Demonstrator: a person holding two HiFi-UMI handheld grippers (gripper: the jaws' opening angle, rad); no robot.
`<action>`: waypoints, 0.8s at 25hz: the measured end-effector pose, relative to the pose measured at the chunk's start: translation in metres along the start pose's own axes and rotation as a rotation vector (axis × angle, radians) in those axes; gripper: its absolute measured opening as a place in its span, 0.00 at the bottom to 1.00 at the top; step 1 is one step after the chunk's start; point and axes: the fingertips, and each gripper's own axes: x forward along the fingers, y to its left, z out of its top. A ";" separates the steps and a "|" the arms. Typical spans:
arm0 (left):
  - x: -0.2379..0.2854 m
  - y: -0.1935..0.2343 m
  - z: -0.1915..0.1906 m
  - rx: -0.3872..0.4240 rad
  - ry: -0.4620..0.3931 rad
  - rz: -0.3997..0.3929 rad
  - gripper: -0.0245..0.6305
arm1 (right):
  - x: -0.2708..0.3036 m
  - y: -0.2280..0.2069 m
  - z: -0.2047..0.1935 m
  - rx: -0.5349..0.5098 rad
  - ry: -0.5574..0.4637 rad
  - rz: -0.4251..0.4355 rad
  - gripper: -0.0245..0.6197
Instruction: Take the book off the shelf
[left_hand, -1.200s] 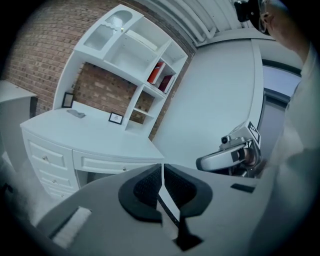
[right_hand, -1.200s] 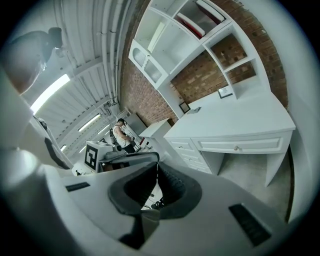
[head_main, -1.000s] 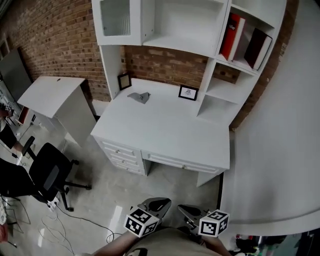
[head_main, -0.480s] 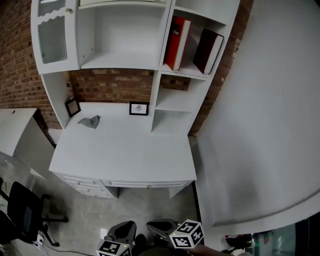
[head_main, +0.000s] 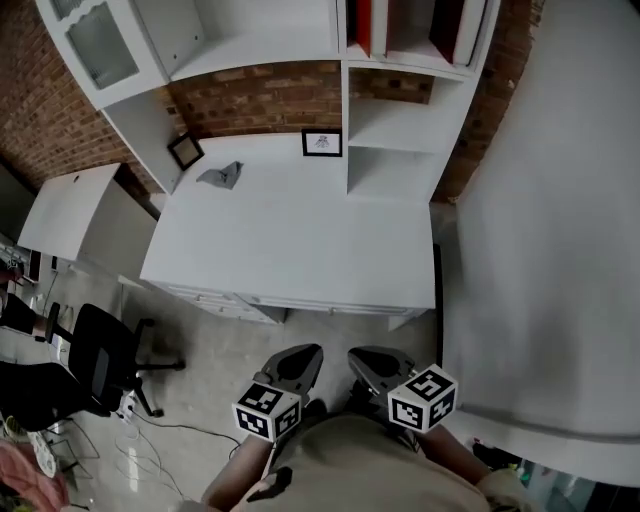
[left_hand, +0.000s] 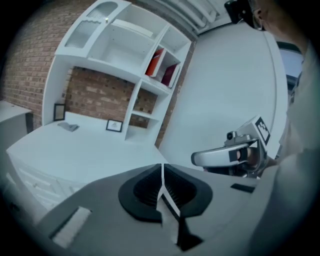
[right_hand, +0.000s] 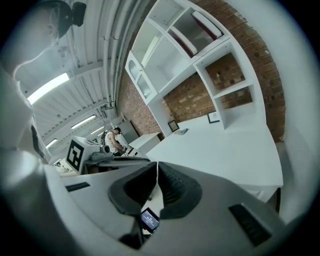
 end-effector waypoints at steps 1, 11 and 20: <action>0.009 -0.003 0.007 0.018 -0.009 -0.012 0.06 | -0.002 -0.007 0.002 0.004 -0.011 0.003 0.05; 0.074 -0.026 0.017 0.030 0.011 0.001 0.06 | -0.037 -0.091 -0.002 0.050 -0.001 -0.020 0.05; 0.087 0.001 0.053 0.015 -0.049 0.022 0.06 | -0.016 -0.117 0.021 0.071 0.024 -0.009 0.05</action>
